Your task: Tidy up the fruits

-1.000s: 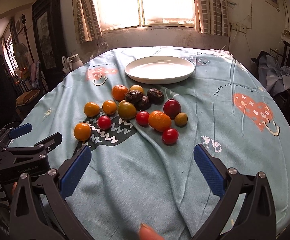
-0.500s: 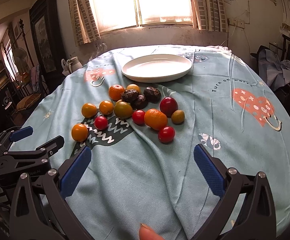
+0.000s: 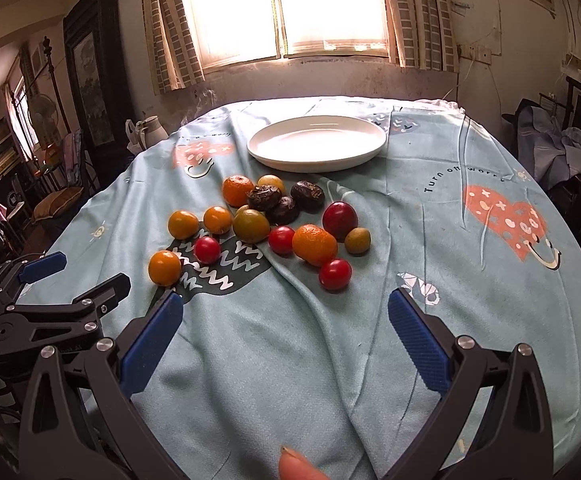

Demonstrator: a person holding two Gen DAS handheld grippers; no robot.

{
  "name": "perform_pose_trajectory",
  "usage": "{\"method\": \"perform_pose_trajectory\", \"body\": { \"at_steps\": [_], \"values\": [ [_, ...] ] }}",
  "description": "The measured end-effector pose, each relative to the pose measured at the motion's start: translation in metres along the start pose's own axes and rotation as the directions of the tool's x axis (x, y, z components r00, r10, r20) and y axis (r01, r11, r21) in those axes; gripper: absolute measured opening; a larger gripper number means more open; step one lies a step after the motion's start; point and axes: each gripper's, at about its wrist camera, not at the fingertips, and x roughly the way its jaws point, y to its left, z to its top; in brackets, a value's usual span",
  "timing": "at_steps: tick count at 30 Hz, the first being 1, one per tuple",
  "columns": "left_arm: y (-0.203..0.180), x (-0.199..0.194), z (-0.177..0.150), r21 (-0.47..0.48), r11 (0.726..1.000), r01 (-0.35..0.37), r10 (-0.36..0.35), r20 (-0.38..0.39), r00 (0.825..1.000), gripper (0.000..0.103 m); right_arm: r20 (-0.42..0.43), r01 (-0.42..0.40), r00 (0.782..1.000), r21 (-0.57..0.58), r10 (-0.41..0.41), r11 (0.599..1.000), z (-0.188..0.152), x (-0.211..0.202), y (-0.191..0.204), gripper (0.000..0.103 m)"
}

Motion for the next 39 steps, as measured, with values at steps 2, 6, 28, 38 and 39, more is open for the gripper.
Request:
{"method": "perform_pose_trajectory", "body": {
  "at_steps": [2, 6, 28, 38, 39],
  "values": [
    [0.000, 0.000, 0.000, 0.001, 1.000, -0.001, 0.001, 0.000, 1.000, 0.101, 0.000, 0.000, 1.000, 0.000, 0.000, 1.000, 0.000, 0.000, 0.000, 0.102],
    [0.000, -0.001, 0.000, 0.002, 1.000, -0.001, 0.001, -0.006, 1.000, 0.101, -0.005, -0.003, 1.000, 0.001, 0.003, 1.000, 0.001, 0.000, 0.001, 0.102],
    [-0.003, 0.000, -0.001, 0.009, 1.000, -0.007, 0.008, -0.016, 1.000, 0.101, -0.011, -0.006, 1.000, 0.004, 0.006, 1.000, -0.001, 0.002, 0.001, 0.102],
    [0.003, 0.019, -0.004, 0.011, 1.000, -0.013, 0.013, -0.043, 0.999, 0.101, -0.063, -0.005, 0.998, -0.019, 0.003, 1.000, -0.008, 0.023, -0.004, 0.102],
    [0.005, 0.024, -0.006, 0.010, 1.000, -0.011, 0.012, -0.053, 0.999, 0.101, -0.081, -0.009, 0.997, -0.021, 0.008, 1.000, -0.009, 0.028, -0.007, 0.102]
  ]
}}
